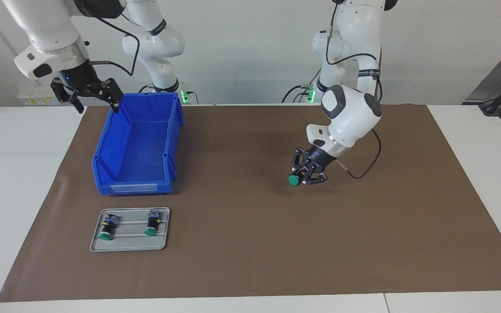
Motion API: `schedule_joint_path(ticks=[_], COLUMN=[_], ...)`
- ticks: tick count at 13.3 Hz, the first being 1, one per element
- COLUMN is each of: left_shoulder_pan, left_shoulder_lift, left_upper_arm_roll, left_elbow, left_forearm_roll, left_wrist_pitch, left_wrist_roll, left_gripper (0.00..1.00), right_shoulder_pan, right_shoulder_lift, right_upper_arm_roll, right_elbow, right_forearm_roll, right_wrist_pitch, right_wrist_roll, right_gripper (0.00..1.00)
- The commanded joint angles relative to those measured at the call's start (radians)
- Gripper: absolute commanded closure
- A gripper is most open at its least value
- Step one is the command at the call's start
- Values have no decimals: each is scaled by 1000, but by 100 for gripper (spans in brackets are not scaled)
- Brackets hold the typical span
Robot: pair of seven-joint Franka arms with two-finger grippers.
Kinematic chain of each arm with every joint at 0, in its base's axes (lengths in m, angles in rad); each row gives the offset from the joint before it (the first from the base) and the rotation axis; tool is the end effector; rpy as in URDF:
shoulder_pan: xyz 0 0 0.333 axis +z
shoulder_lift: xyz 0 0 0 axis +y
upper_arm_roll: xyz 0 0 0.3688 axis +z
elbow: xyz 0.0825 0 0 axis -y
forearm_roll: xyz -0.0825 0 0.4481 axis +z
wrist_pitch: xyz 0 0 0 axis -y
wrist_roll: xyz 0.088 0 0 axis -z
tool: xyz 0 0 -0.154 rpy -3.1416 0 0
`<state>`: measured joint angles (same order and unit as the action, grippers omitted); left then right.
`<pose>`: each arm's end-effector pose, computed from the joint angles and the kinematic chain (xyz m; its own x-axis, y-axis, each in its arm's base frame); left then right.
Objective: Place and press button with both arms
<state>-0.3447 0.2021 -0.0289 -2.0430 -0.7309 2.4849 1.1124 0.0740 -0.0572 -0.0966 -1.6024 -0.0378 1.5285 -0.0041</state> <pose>0.6295 -0.2637 0.3387 0.5393 -0.6737 0.5054 -0.8265 -0.5385 0.1641 0.5923 -0.0210 0.6443 0.9997 -0.0198 -0.0171 -0.0193 -0.9993 0.0322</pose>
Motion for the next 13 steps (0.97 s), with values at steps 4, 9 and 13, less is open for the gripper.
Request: schedule_joint_path(ticks=[4,9,13], left_shoulder_pan=[-17,-105,-152], left_shoulder_lift=[-59,-23,54], left_upper_arm_roll=[-14,-14,-14], left_elbow=[-131,-122,-102], left_forearm_roll=[-521,-1160,-1471], left_wrist_pitch=[201,220,140], left_wrist_roll=[407,900,1129], left_gripper=[100,100,100], right_shoulder_pan=[-8,-10,-13], right_shoulder_lift=[-3,-4,-6], right_upper_arm_roll=[3,3,3], right_elbow=[1,-1,-4], right_forearm_roll=[-11,-11,-11], right_wrist_pitch=[-4,-4,-4], right_wrist_roll=[-16,-16,-16], right_gripper=[0,0,0])
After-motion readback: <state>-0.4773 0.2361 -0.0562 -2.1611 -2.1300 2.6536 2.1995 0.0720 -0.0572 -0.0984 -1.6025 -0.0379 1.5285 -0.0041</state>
